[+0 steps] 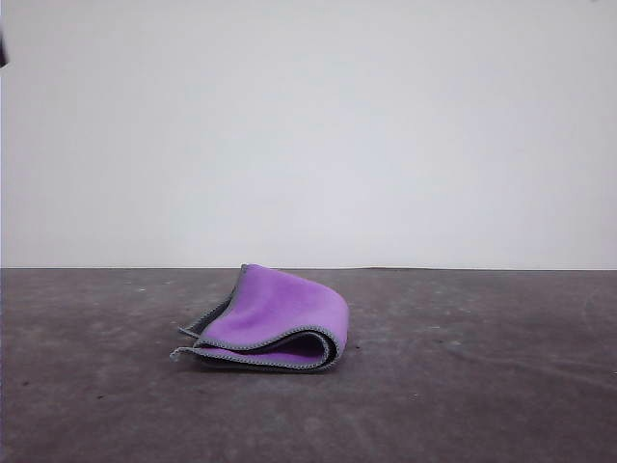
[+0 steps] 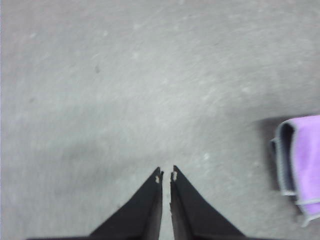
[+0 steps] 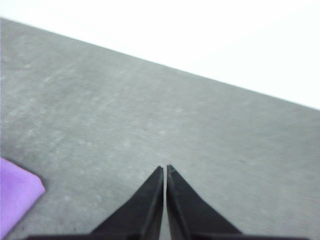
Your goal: Fold clothes
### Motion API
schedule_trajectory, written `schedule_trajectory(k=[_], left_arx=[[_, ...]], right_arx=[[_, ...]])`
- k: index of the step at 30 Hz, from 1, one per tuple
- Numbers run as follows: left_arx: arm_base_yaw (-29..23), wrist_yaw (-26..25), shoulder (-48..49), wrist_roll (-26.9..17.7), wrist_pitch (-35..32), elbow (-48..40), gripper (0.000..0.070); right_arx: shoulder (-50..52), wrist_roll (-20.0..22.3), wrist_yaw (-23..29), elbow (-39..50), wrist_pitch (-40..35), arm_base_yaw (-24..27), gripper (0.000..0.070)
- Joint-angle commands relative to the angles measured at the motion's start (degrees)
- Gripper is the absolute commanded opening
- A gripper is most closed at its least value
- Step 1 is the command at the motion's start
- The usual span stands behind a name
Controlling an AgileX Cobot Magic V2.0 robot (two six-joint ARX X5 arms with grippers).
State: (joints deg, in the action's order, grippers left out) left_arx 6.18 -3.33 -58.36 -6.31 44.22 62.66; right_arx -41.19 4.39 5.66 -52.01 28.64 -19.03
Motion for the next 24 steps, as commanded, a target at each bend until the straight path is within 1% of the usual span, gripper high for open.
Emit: schedule_trajectory(k=[1, 3, 7, 12, 14, 17, 20, 24], left_arx=[[-0.2, -0.2, 2.9, 1.5, -3.4, -4.1, 0.0011], [-0.5, -0.3, 6.6, 2.4, -6.3, -8.7, 0.0011], [-0.6, -1.2, 12.4, 3.8, -9.3, -14.2, 0.0011], [-0.6, -1.4, 18.5, 4.5, -12.7, -18.7, 0.0011], [-0.6, -1.4, 20.4, 4.4, -13.2, -19.9, 0.0011], [-0.6, -1.4, 22.2, 4.4, -13.2, -21.1, 0.0011], [-0.6, -1.1, 23.0, 4.4, -13.3, -21.2, 0.0012], [-0.6, -1.0, 23.8, 4.4, -13.3, -21.2, 0.0013]], right_arx=[[2.0, 0.7, 0.3, 0.1, 0.2, -0.2, 0.0001], [4.9, 0.7, 0.5, 1.5, 0.5, -0.2, 0.0001], [10.4, -0.1, 0.5, 6.4, 0.3, -0.2, 0.0001], [16.8, -2.6, 0.5, 14.8, -5.1, -0.2, 0.0001], [18.8, -2.7, 0.5, 17.7, -7.1, -0.2, 0.0001], [20.6, -2.7, 0.4, 20.3, -8.3, -0.2, 0.0001], [20.8, -2.8, 0.4, 20.6, -8.8, -0.2, 0.0001], [20.8, -4.1, -0.3, 20.6, -9.4, -0.3, 0.0001]])
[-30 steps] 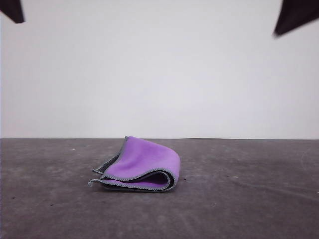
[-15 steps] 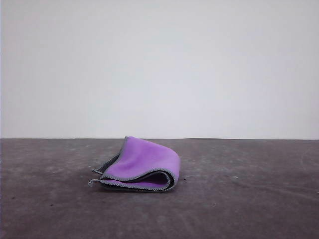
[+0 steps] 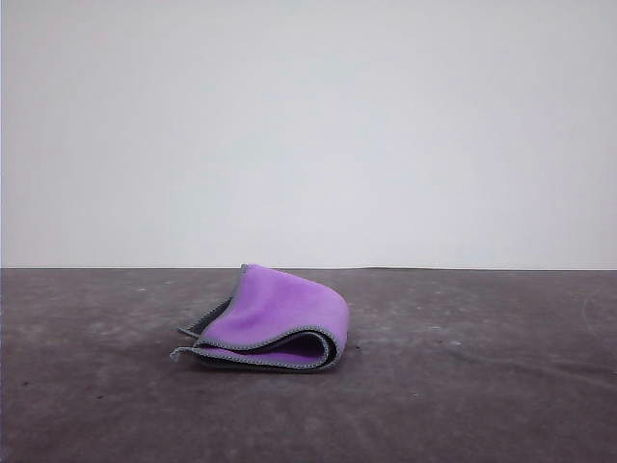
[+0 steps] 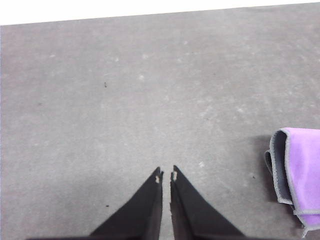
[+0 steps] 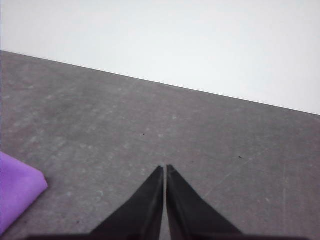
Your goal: Fold clothes
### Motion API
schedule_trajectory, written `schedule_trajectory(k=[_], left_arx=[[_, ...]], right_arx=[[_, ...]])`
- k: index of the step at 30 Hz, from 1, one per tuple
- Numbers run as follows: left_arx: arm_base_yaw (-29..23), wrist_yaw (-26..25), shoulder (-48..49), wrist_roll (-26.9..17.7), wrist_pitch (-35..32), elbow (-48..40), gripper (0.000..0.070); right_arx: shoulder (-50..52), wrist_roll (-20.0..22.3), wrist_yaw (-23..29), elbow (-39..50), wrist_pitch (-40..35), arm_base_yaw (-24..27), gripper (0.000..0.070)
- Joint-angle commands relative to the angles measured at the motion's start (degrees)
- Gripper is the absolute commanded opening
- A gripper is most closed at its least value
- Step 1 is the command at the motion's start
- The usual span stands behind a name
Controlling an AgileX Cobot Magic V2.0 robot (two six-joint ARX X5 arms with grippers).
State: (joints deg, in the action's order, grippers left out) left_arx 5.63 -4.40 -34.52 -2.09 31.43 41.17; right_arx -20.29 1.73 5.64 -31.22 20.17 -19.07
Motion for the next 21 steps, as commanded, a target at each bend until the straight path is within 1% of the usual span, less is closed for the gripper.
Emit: schedule_trajectory(k=[1, 15, 17, 18, 19, 21], left_arx=[[0.0, 0.1, 0.1, 0.2, -0.6, 0.3, 0.0012], [0.0, 0.2, 0.6, 0.2, -0.4, 0.3, 0.0012], [-0.4, 0.4, 2.4, -2.0, -0.6, 0.0, 0.0014], [-0.7, 0.0, 3.6, -1.8, -0.6, -0.4, 0.0015], [-0.9, -0.6, 5.0, -0.6, -1.1, -1.4, 0.0015], [-1.3, -1.2, 8.1, 1.5, -4.3, -5.2, 0.0015]], right_arx=[[-0.1, -1.3, -0.2, -0.2, -0.9, -0.3, 0.0001], [-0.1, -1.3, 0.1, -0.2, -0.9, -0.2, 0.0001], [-0.1, -1.3, 0.1, -0.2, -0.9, -0.2, 0.0001], [-0.1, -1.3, 0.1, -0.2, -0.9, -0.2, 0.0001], [-0.1, -1.3, 0.1, -0.2, -0.9, -0.2, 0.0001], [-0.1, -1.3, 0.1, -0.2, -0.9, -0.3, 0.0001]])
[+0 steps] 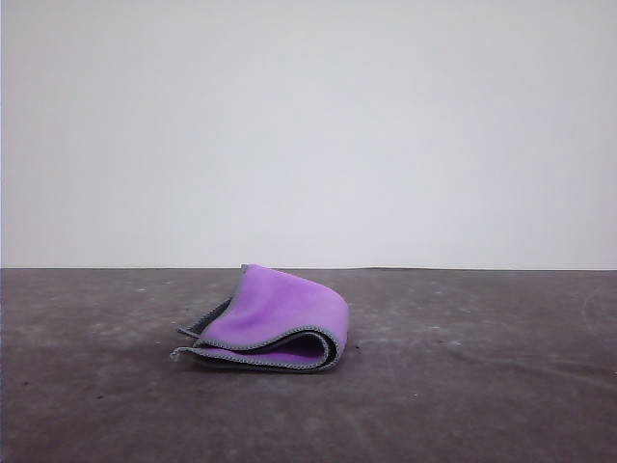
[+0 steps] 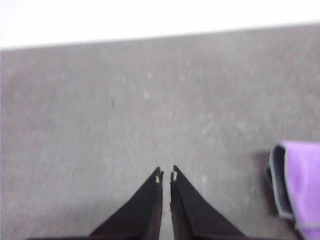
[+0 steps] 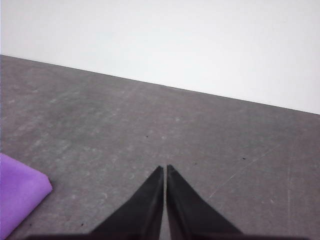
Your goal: Fold clothes
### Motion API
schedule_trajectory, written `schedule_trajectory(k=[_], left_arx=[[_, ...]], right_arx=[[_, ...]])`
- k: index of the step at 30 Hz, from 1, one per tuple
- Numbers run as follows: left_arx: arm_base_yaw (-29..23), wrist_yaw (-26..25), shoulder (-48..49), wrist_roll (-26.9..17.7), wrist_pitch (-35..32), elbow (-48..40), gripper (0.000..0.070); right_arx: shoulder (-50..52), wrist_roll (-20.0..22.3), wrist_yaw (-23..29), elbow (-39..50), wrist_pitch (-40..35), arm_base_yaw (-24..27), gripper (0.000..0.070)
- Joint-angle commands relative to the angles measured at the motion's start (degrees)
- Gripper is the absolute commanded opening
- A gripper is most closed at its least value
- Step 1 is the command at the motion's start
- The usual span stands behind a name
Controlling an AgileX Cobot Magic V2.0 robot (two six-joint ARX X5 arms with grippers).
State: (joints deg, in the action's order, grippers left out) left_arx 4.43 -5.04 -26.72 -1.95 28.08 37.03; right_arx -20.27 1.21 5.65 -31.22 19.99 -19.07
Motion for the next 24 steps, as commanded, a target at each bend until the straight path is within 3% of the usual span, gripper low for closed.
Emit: schedule_trajectory(k=[1, 5, 12, 18, 24], left_arx=[[-0.4, -0.6, 1.9, 1.6, -3.5, -3.5, 0.0015], [-1.8, -0.7, 8.2, 2.1, -11.4, -14.2, 0.0015], [-3.9, -0.7, 18.3, 3.8, -16.5, -27.6, 0.0015], [-4.2, -0.5, 26.4, 6.3, -18.5, -35.5, 0.0015], [-4.2, 0.1, 26.6, 7.1, -17.4, -36.3, 0.0015]], right_arx=[[-0.1, -0.8, 0.1, -0.2, -0.7, -0.2, 0.0001], [-0.1, -0.8, 0.1, -0.2, -0.7, -0.2, 0.0001], [-0.1, -0.8, 0.0, -0.2, -0.7, -0.2, 0.0001], [-0.1, -0.8, 0.1, -0.2, -0.7, -0.2, 0.0001], [-0.1, -0.8, 0.1, -0.2, -0.9, -0.2, 0.0001]])
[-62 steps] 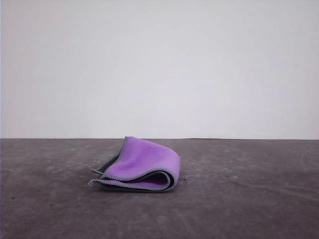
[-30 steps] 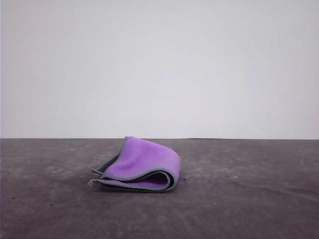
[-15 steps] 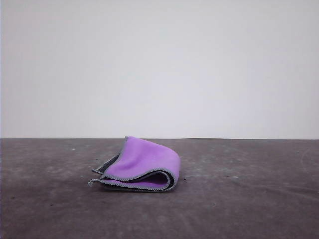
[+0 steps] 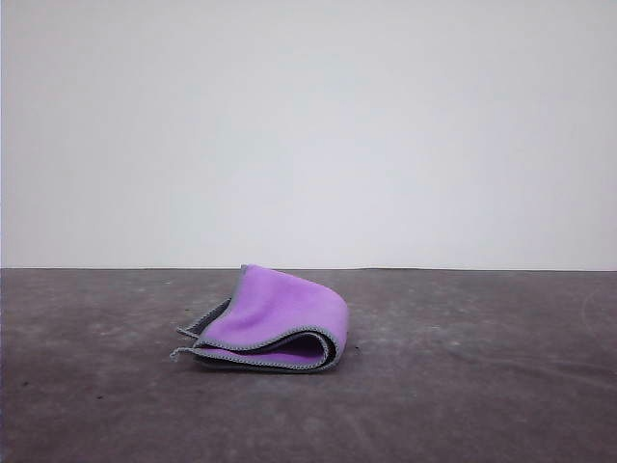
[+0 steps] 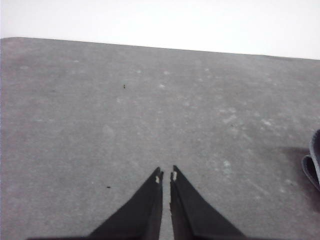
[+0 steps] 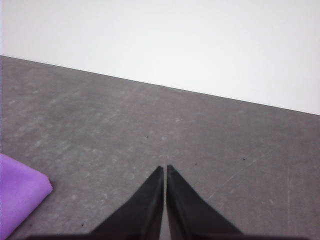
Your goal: Fold clothes
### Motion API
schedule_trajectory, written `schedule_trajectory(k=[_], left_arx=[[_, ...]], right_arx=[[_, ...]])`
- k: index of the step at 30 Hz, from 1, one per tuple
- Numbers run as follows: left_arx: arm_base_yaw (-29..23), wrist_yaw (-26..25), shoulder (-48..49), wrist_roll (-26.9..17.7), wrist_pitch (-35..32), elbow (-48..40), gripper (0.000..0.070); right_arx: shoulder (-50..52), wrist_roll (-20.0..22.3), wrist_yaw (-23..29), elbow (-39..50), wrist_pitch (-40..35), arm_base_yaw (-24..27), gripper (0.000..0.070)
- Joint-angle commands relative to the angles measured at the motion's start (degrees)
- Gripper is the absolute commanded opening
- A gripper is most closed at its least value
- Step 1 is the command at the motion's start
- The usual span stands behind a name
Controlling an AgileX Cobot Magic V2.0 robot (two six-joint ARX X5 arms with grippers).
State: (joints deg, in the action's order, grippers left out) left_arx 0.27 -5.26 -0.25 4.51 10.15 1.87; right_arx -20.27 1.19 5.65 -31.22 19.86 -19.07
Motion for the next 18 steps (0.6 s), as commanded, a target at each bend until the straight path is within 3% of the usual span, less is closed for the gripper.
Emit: schedule_trajectory(k=[1, 18], left_arx=[[0.0, 0.4, 0.1, 0.7, 0.5, -1.1, 0.0015], [0.0, 0.4, 0.1, 1.1, 0.4, -1.1, 0.0015]], right_arx=[[-0.1, -0.8, 0.0, -0.2, -0.8, -0.2, 0.0001], [-0.1, -0.8, 0.0, -0.2, -0.9, -0.2, 0.0001]])
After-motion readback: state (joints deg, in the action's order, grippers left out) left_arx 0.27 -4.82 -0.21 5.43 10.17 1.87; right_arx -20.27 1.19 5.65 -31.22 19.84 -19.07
